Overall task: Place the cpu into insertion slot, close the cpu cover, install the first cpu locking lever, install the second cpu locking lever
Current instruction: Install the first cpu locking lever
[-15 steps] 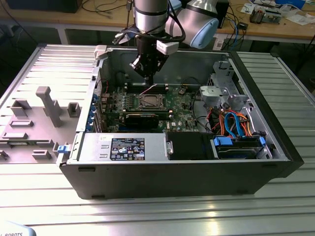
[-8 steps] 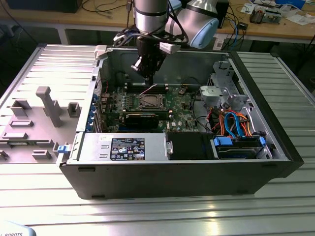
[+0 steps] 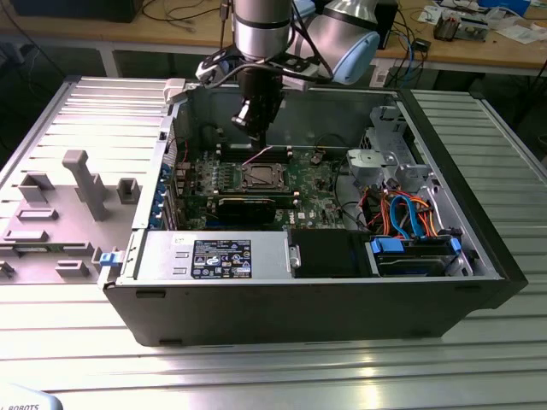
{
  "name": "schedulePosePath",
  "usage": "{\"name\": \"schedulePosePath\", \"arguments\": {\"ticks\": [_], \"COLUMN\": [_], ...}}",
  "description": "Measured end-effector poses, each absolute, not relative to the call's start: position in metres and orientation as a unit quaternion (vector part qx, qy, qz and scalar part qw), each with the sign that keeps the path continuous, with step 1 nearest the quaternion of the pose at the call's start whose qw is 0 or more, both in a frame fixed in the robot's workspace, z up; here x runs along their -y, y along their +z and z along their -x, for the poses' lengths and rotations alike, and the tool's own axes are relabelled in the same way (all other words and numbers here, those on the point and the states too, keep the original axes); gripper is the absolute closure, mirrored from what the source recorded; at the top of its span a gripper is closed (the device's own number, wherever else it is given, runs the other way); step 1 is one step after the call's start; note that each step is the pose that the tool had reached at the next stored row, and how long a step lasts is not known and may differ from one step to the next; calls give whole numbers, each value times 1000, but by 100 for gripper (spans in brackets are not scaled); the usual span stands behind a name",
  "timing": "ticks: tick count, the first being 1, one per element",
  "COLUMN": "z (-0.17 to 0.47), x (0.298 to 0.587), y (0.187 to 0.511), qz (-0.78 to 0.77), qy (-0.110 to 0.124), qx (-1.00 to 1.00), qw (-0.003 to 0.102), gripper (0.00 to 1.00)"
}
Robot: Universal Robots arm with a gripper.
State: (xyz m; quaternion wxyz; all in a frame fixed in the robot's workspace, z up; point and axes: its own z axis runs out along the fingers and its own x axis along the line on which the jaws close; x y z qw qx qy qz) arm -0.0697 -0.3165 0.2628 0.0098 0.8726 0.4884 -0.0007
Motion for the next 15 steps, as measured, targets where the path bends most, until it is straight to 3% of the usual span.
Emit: {"name": "schedulePosePath", "arguments": {"ticks": [5, 15], "z": [70, 70], "x": [317, 317], "y": [262, 262], "qz": [-844, -769], "qy": [-3, -13], "qx": [-537, -639], "qw": [13, 29], "gripper": [89, 89]}}
